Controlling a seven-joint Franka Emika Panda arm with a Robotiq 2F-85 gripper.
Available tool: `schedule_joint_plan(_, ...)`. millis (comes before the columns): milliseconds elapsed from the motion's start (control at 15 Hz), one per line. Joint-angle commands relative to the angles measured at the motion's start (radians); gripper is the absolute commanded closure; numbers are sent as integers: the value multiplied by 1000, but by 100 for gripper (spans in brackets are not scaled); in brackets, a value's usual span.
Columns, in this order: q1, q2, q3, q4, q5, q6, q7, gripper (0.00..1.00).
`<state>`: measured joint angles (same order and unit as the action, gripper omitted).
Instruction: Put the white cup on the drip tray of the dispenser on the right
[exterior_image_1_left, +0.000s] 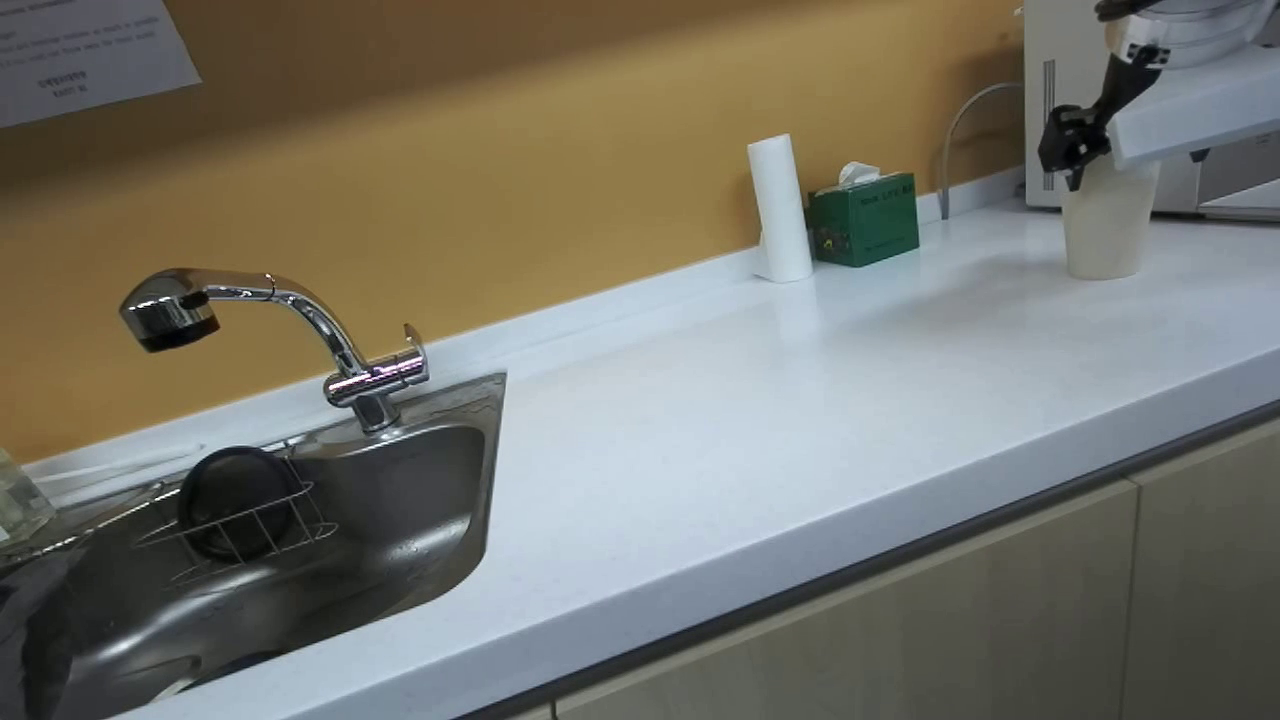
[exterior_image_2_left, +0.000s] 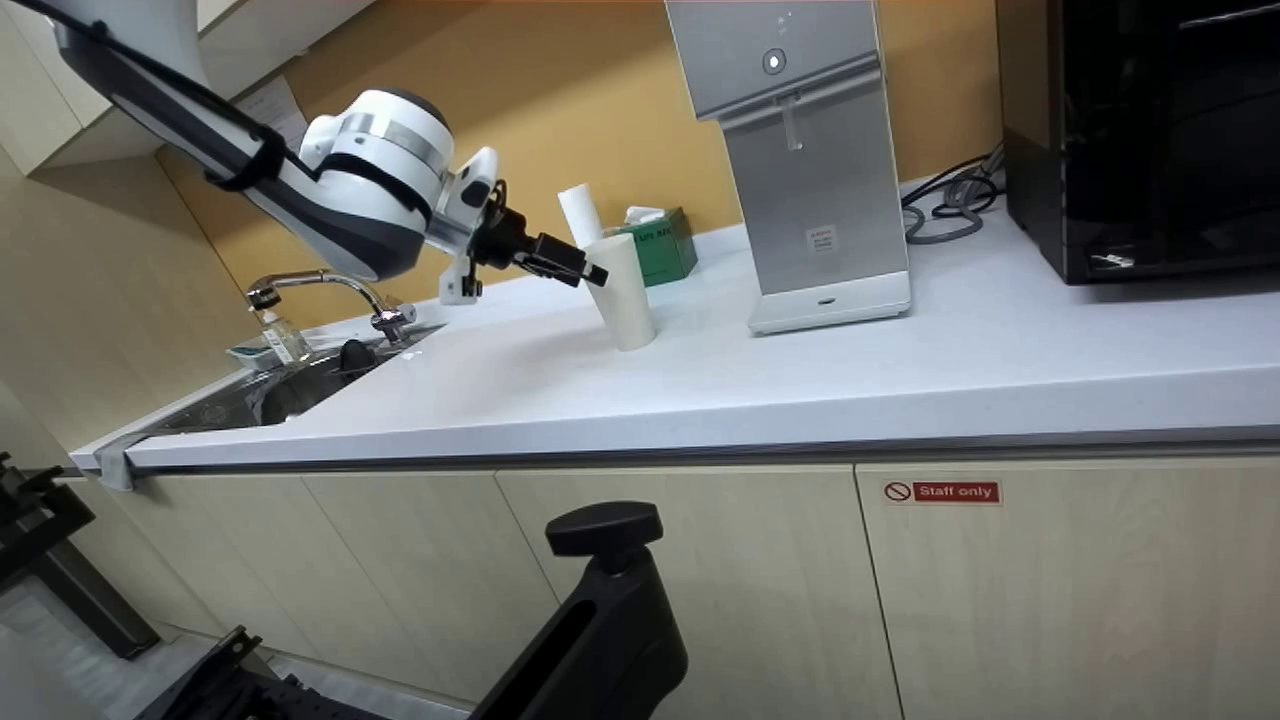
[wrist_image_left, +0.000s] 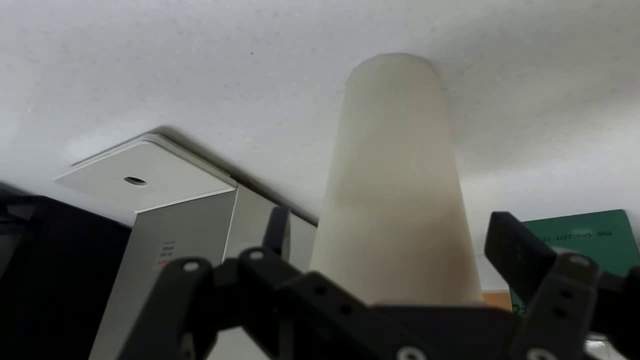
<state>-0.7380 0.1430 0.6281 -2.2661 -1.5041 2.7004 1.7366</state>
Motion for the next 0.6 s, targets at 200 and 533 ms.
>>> schedule_joint_plan(200, 11, 65, -9, 53, -132, -25, 138, 0)
schedule_joint_plan(533, 9, 127, -14, 110, -275, -21, 240, 0)
